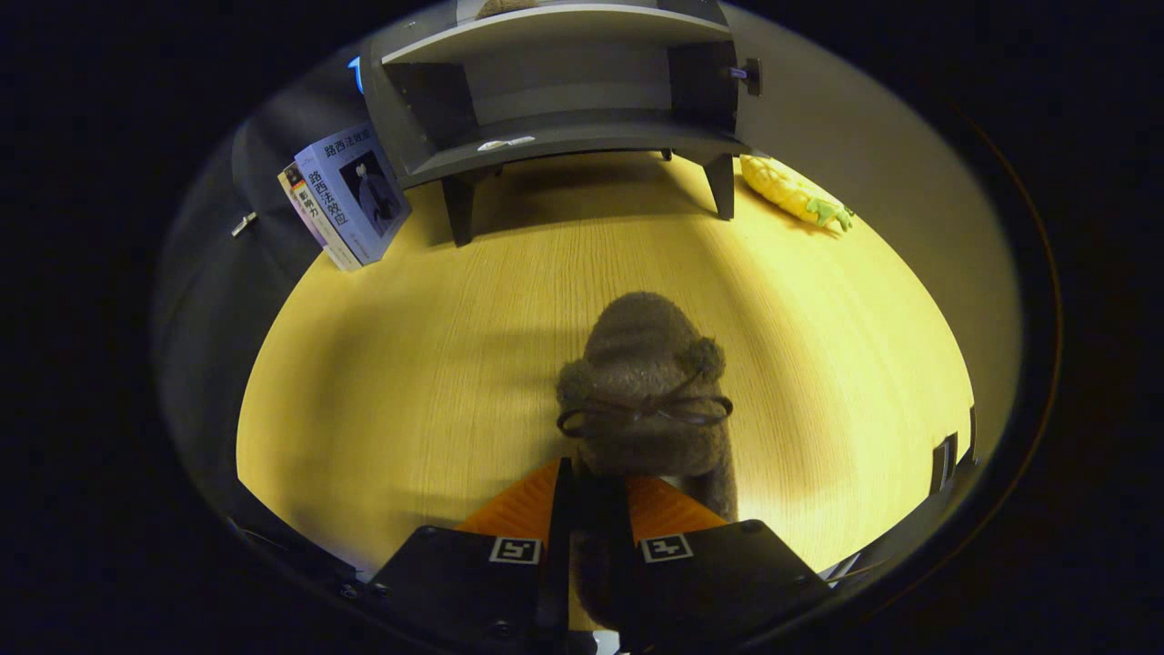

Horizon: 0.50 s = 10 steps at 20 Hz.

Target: Open the shoe cabinet door, grab the shoes and put them into the shoe cabinet, then close the shoe cabinet door.

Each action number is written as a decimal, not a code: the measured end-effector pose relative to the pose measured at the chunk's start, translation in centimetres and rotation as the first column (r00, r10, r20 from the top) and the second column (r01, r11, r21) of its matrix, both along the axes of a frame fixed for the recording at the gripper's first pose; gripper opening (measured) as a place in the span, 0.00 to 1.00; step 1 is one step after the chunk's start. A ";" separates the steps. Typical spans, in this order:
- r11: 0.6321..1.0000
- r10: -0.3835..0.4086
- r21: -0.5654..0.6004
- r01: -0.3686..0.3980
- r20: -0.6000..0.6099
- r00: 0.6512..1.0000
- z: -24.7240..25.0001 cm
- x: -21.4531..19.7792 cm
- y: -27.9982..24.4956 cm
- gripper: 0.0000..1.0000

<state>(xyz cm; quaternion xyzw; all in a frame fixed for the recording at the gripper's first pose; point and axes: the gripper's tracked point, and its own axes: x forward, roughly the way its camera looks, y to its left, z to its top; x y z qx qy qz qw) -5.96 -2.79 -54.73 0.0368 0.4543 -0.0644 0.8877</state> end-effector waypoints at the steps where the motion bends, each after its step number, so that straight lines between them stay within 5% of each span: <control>1: 1.000 -0.006 -0.008 0.006 0.010 1.000 -0.3 0.5 -0.2 0.25; 10: 0.999 -0.006 -0.044 0.012 0.129 0.992 -1.0 4.3 -1.6 0.26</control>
